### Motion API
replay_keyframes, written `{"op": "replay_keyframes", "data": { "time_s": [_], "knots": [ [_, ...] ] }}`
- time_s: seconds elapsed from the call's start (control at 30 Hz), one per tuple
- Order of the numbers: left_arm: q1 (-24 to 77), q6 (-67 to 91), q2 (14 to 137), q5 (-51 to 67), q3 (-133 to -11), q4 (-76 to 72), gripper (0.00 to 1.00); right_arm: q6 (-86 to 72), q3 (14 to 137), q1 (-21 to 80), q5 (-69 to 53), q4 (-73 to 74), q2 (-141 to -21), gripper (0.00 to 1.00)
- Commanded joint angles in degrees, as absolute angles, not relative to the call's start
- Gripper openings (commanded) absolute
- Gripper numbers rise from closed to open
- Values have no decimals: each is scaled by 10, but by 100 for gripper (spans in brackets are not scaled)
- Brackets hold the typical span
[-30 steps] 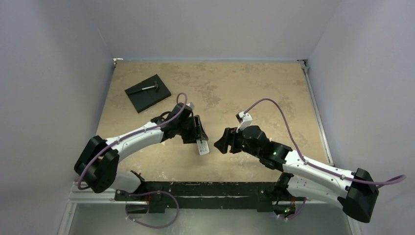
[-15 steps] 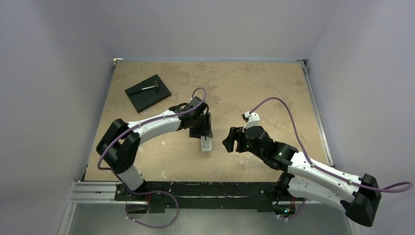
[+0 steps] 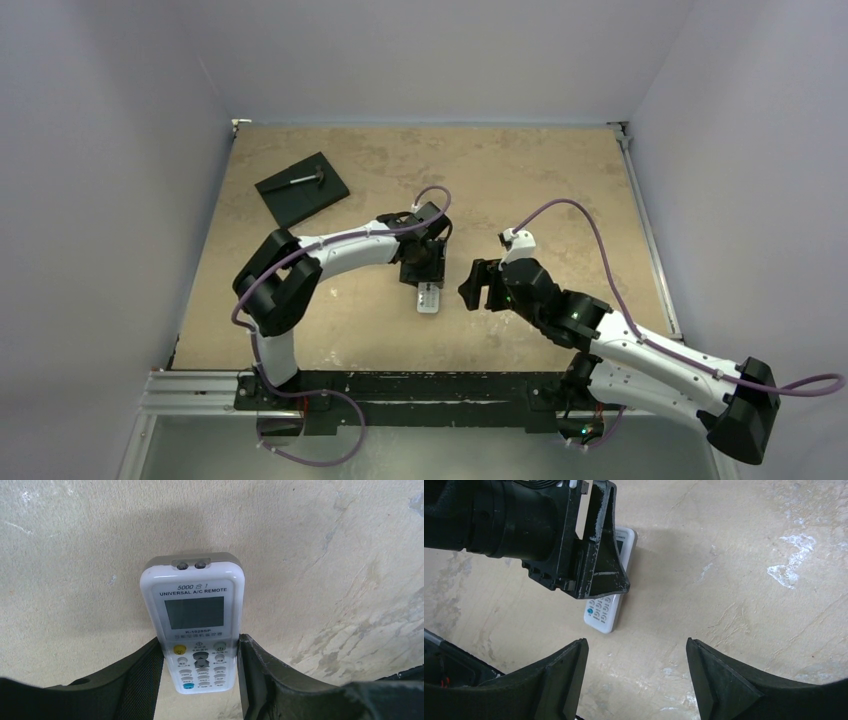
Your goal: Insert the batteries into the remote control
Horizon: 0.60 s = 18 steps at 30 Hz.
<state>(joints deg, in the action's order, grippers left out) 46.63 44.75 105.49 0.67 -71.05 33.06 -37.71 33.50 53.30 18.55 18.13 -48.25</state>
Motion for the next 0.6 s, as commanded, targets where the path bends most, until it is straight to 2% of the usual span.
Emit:
{"op": "replay_keyframes", "data": {
  "time_s": [0.0,0.23,0.57],
  "knots": [
    [473,442,1069,-28,-742,355,13,-378,341,532,205,172,-481,81],
    [479,457,1082,-40,-747,360,31,-372,337,531,189,160,-483,82],
    [482,468,1080,-38,-755,360,46,-361,339,531,178,163,-475,83]
  ]
}}
